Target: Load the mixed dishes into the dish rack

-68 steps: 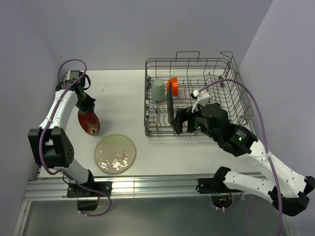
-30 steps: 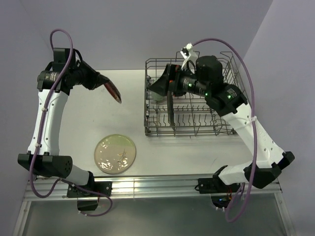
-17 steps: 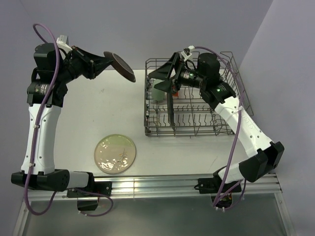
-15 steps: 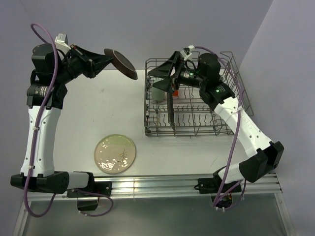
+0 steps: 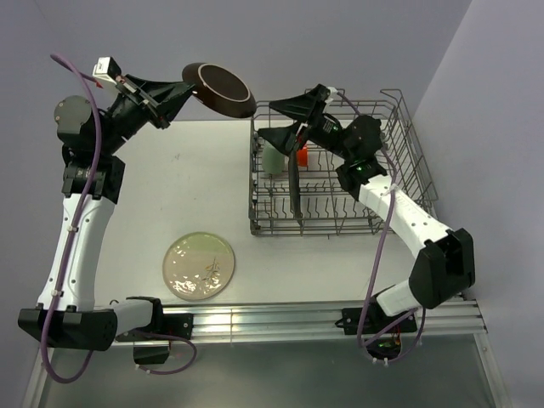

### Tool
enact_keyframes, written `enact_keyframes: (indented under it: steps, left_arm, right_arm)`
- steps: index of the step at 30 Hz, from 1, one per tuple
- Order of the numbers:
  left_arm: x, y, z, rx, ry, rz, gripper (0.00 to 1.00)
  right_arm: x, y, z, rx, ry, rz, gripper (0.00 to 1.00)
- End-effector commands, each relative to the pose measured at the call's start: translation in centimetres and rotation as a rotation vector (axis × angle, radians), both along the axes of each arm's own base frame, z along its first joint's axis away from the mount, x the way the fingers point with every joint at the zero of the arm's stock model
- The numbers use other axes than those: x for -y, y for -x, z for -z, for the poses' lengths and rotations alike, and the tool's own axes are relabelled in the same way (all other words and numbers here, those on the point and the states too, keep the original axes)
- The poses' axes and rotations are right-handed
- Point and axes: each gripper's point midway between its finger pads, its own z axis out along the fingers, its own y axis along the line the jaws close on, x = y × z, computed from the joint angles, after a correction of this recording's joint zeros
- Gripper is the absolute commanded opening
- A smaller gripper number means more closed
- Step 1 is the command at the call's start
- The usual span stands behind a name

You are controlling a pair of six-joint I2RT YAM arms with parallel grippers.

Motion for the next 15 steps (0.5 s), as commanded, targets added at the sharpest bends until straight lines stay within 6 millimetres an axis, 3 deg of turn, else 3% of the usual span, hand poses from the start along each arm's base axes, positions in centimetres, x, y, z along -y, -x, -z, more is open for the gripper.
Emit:
enact_keyframes:
  steps: [1, 9, 11, 15]
  left_arm:
    - [-0.4, 5.4, -5.9, 0.247, 0.097, 0.05, 0.0]
    - [-0.5, 5.7, -4.9, 0.235, 0.144, 0.081, 0.0]
    - [-0.5, 5.8, -4.9, 0.241, 0.144, 0.083, 0.0]
    - [-0.4, 5.6, -4.2, 0.231, 0.151, 0.094, 0.0]
  right_arm:
    - [1.7, 1.1, -5.3, 0.1, -0.196, -0.021, 0.95]
    - [1.3, -1.2, -7.3, 0.067, -0.304, -0.054, 0.93]
    - [1.2, -1.1, -8.6, 0.091, -0.325, -0.068, 0.93]
    - [0.2, -2.3, -9.1, 0.068, -0.359, -0.107, 0.86]
